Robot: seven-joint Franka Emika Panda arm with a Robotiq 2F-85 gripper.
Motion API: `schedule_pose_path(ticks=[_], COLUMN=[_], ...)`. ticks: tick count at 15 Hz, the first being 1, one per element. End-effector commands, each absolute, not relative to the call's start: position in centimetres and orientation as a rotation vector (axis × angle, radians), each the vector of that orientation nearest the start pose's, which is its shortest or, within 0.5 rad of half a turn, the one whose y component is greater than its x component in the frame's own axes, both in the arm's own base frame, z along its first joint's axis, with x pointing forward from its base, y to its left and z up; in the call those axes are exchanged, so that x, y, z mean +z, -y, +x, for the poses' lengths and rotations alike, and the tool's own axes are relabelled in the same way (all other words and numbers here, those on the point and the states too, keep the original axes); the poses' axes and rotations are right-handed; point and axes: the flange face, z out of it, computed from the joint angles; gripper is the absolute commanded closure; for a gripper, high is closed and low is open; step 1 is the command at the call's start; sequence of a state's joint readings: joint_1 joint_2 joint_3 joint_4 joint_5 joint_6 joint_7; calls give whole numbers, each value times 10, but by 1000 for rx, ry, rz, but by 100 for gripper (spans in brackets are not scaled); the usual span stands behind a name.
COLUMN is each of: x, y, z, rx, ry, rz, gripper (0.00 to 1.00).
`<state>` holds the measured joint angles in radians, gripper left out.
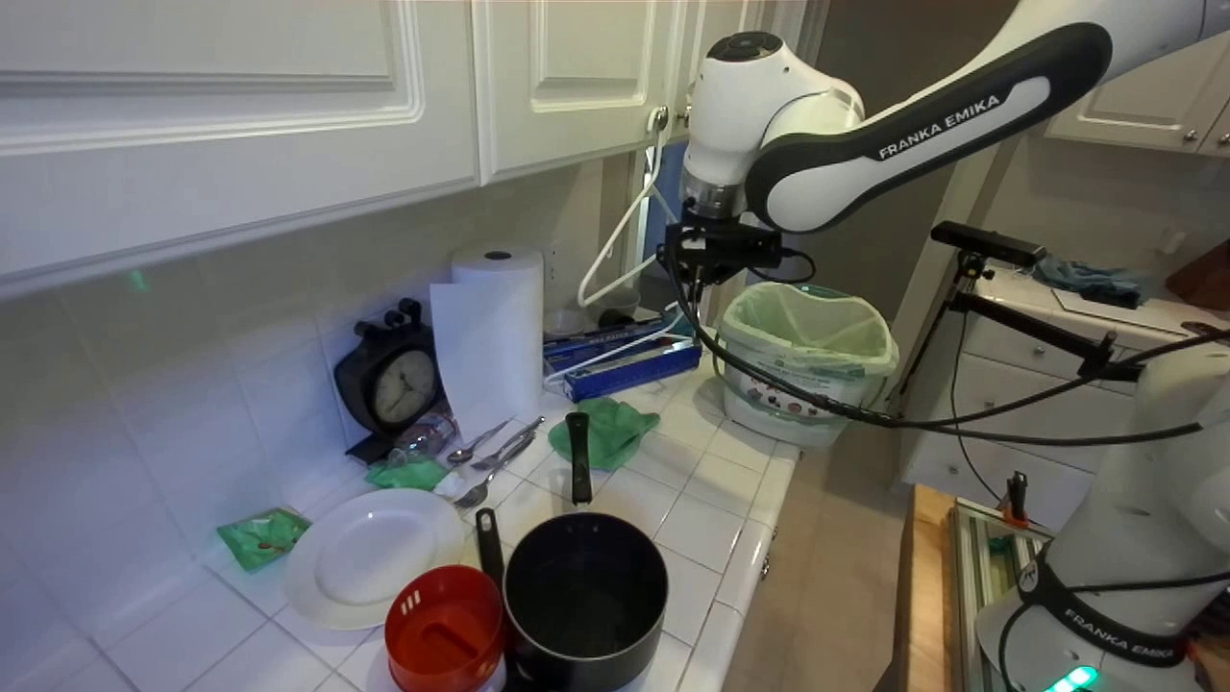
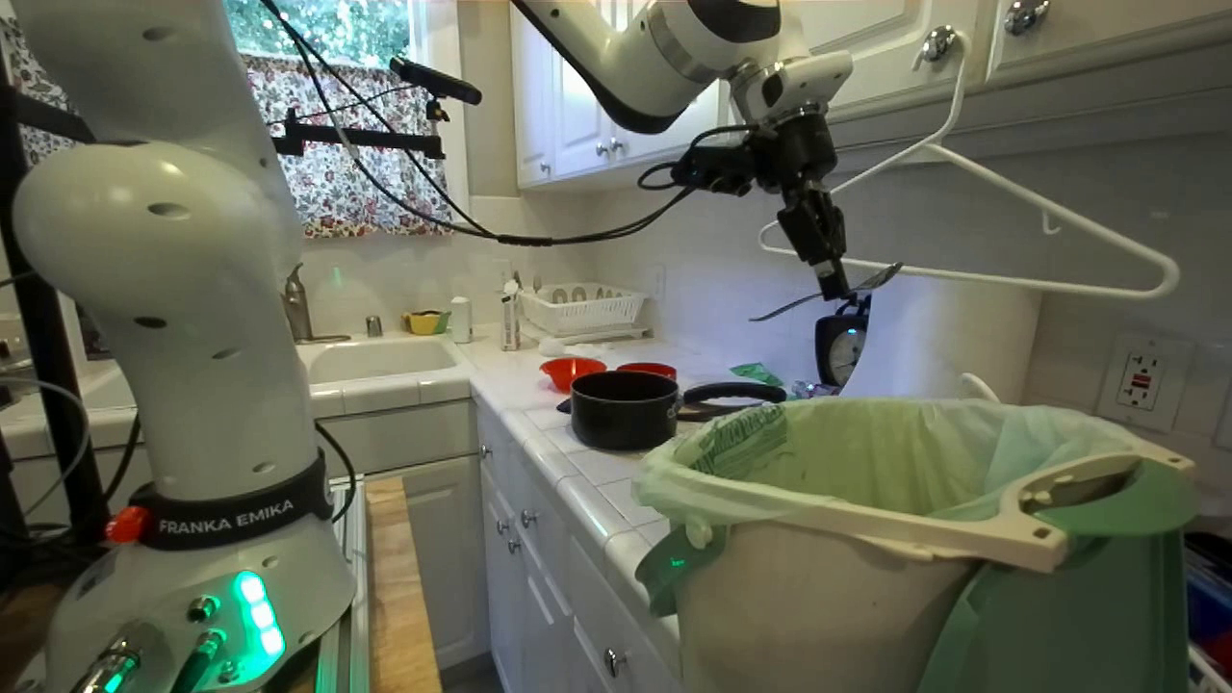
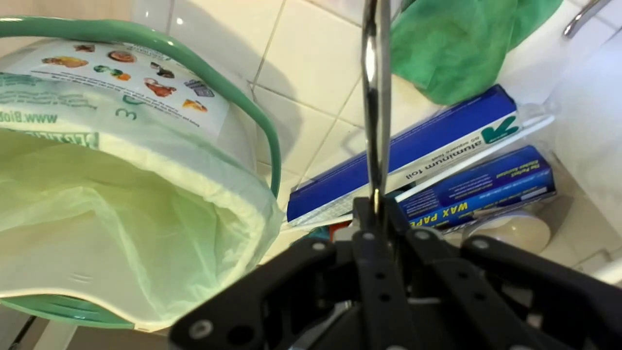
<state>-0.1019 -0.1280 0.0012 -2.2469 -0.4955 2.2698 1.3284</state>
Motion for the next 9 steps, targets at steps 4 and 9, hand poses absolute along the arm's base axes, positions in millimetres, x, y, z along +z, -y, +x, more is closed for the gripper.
schedule_pose_path(ticks=[4,9], x=[399,357], y=[42,29], z=[531,543], rx=[-441,-361], ry=[-1591,-1401], rz=[-2891,-2938], gripper=[97,97])
